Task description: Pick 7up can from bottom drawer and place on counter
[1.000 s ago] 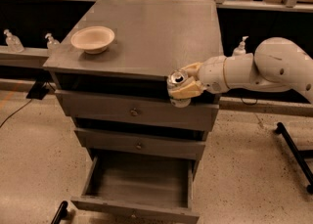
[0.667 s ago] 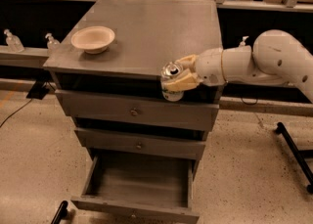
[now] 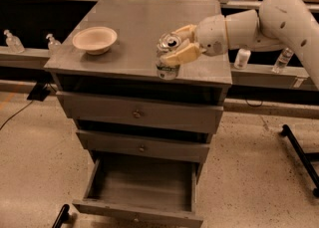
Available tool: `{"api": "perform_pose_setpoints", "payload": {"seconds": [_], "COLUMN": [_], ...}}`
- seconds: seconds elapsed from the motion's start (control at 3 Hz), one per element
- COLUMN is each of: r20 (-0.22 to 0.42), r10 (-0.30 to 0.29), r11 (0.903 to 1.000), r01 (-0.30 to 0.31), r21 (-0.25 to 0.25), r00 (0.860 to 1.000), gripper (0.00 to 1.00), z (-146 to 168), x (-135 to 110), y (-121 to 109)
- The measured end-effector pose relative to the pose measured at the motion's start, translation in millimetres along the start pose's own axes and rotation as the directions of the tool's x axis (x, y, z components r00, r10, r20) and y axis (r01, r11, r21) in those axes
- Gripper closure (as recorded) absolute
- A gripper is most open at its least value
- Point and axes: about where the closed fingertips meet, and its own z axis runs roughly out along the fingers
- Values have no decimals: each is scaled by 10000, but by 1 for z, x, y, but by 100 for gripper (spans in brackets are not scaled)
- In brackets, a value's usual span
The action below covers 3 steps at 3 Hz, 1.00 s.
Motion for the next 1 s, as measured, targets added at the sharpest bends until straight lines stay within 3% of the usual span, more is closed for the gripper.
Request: {"api": "perform_pose_setpoints", "payload": {"seconds": [0.33, 0.67, 1.0], "r20": [-286, -644, -588], "r10": [486, 1601, 2643], "r11": [9987, 9754, 9242], "r01": [-482, -1478, -2354], "r21": [137, 1633, 3007], "r00": [9984, 9850, 9627], "gripper": [100, 100, 100], "z": [-4, -6, -7], "x": [-15, -13, 6], "y": [-12, -38, -50]}}
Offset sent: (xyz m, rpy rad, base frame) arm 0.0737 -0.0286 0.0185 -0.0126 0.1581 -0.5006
